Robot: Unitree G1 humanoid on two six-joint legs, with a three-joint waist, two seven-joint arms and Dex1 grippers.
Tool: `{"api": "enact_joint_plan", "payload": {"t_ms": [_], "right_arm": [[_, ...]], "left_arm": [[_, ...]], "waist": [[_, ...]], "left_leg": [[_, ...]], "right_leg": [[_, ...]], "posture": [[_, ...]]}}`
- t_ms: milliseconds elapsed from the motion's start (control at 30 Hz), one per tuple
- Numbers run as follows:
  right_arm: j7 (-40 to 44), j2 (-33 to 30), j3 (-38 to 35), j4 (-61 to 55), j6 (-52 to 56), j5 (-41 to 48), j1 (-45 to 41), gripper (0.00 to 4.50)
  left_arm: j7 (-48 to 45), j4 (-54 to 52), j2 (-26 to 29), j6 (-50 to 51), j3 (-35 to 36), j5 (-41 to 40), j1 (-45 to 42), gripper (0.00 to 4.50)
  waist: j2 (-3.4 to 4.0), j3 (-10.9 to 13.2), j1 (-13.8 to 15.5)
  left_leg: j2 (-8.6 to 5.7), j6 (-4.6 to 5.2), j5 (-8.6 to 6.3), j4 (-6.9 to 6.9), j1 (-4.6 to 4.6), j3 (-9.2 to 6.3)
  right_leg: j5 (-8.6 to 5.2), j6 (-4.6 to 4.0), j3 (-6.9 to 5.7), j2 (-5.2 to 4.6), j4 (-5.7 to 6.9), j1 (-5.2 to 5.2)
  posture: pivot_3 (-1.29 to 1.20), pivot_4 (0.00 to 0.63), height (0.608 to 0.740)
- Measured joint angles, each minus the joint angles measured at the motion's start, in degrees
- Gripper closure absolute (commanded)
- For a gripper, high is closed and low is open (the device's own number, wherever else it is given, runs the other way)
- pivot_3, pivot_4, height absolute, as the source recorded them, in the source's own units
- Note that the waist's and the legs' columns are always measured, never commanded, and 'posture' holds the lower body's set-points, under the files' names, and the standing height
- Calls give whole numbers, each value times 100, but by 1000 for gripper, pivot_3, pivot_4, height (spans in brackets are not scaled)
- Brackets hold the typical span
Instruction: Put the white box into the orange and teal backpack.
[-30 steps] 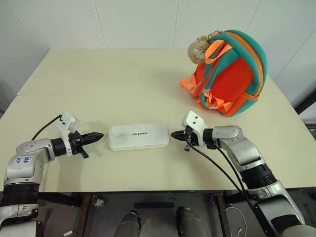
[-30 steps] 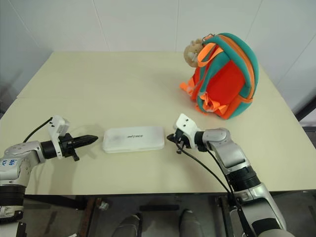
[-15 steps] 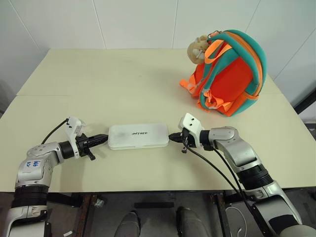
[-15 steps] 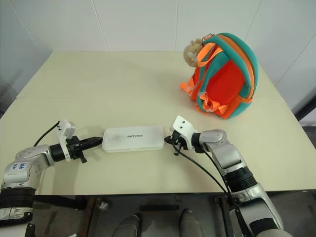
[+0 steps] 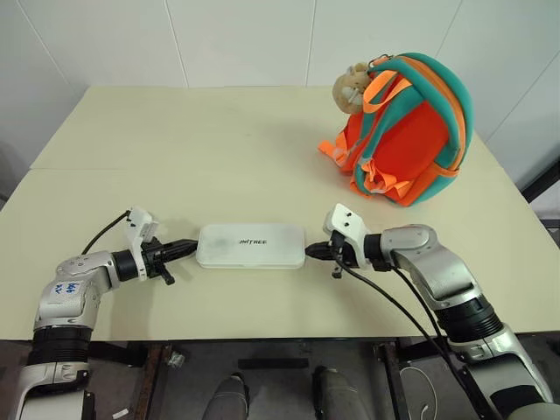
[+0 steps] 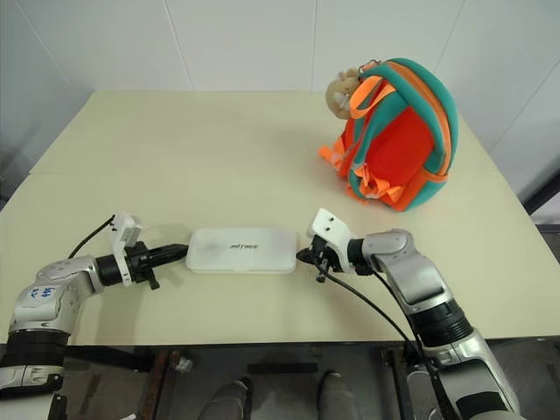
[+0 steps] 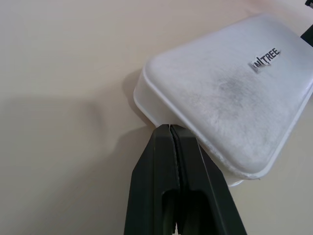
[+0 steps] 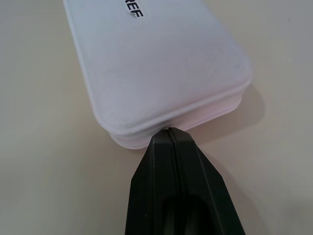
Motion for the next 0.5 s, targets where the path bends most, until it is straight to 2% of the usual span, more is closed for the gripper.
{"api": "enact_joint_plan", "payload": {"t_ms": [500], "right_arm": [[315,-1023,-286,-897,570,304,659,4500]], "left_arm": [[-421,-951,153,533,-642,8,93,4472]], "waist": [[0,0,13]], "left_leg": [[0,-2,-3,0,-5,1]], "right_leg": [[-4,-7,0,-2,-12,1]], "posture": [[0,150,740]]}}
